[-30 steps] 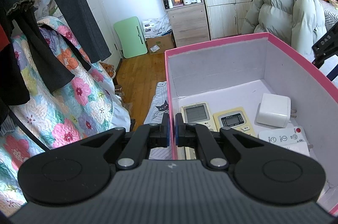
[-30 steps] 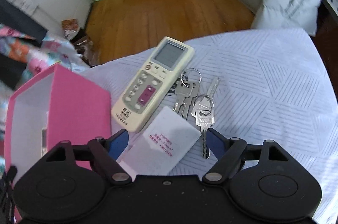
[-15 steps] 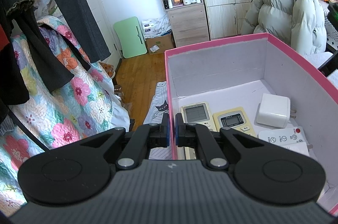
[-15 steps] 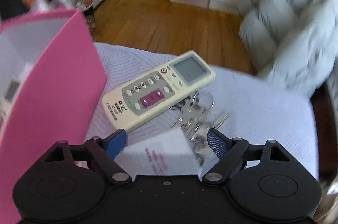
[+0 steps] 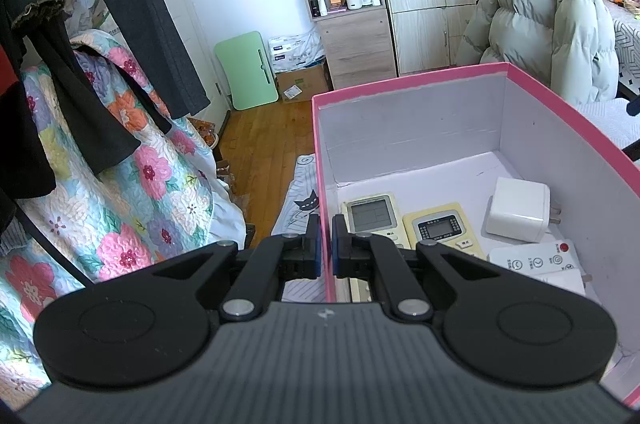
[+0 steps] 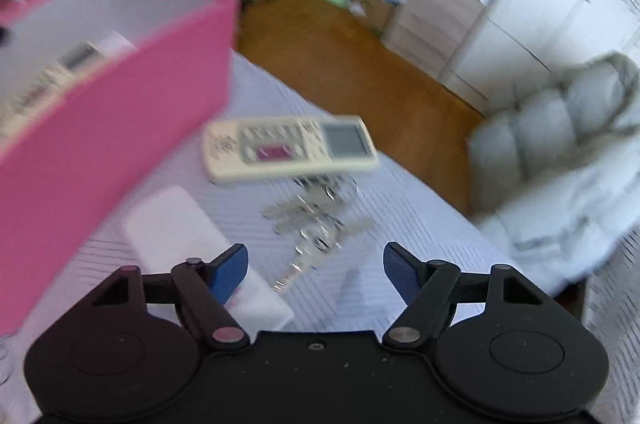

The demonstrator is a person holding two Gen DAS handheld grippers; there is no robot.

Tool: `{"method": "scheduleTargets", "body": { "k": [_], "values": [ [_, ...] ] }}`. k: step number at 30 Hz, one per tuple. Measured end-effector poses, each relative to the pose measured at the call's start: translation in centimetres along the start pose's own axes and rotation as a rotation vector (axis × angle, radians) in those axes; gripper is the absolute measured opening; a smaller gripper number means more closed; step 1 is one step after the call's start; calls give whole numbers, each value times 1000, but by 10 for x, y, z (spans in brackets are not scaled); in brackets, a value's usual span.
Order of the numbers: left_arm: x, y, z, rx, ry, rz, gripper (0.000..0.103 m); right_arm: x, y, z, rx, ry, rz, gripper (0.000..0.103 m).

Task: Organize rigid objects
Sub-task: 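Move the right gripper to the white remote with pink text and grasp it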

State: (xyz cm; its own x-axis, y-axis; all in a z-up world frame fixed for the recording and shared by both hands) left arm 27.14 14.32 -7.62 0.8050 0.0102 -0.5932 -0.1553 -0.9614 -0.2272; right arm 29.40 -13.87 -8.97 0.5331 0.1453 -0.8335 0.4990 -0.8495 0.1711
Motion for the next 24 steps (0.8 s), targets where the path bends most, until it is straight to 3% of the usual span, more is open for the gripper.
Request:
{"method": "scheduleTargets", "body": {
  "k": [3, 8, 12, 16, 20, 24],
  "values": [
    [0, -1, 0, 2, -1, -3, 4, -11, -24, 7, -171, 44, -172, 78],
    [-1, -3, 1, -10, 2, 2, 4, 9, -48, 11, -348, 22, -228, 78],
    [-2, -3, 1, -11, 3, 6, 4, 42, -53, 0, -352, -53, -276, 81],
    [-1, -2, 2, 4, 1, -5, 4, 61, -48, -18, -224, -105, -369, 83],
    [-1, -1, 1, -6, 0, -4, 4, 55, -57, -20, -256, -83, -357, 65],
    [-1, -1, 1, -5, 0, -4, 4, 43, -71, -11, -301, -48, -297, 65]
  ]
}}
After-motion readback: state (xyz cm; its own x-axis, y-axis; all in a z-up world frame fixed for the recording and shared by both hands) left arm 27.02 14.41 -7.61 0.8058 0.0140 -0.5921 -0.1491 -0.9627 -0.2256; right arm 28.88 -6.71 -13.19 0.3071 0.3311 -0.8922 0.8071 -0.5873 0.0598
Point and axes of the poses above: each gripper's, at about its wrist camera, not at the fingertips, and x roughly the way its jaws point, y to its right, z to its underside, the point moved 6 cm from there along x, roughly the way its jaws point, and after that the axes turned 1 degree about -y, right-handed, at the moved point
